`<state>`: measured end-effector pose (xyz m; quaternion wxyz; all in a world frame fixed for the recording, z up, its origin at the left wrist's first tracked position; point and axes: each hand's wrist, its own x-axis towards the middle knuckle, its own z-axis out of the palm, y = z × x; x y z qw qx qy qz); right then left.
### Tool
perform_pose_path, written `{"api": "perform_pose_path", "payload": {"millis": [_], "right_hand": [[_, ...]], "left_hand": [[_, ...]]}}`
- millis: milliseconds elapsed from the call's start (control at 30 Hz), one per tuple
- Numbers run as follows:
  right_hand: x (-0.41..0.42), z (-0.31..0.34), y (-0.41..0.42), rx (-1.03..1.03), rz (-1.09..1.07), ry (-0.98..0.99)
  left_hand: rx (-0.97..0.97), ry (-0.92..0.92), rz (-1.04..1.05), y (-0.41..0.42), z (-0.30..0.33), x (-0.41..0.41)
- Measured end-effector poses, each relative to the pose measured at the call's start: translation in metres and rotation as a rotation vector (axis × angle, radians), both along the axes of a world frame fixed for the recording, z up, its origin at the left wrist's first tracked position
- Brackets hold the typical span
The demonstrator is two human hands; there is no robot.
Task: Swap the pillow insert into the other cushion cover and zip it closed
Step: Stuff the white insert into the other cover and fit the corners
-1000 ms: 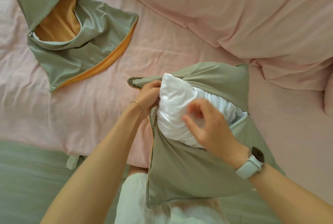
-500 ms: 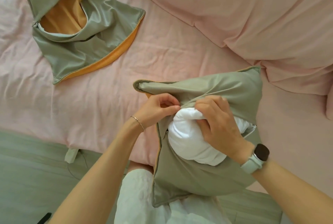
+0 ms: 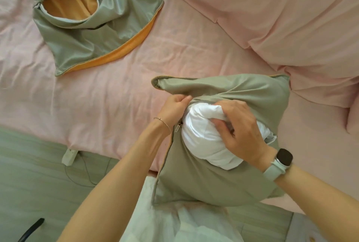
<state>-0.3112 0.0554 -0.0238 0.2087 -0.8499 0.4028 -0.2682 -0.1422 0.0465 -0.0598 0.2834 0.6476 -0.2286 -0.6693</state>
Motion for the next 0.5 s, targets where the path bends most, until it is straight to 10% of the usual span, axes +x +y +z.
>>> {"api": "perform_pose_path", "payload": {"millis": [267, 500], "right_hand": [[0.023, -0.022, -0.014, -0.224, -0.008, 0.299], [0.05, -0.017, -0.027, -0.047, 0.001, 0.009]], "left_hand": [[0.007, 0.252, 0.018, -0.008, 0.0, 0.027], [0.163, 0.305, 0.27, -0.032, -0.013, 0.036]]}}
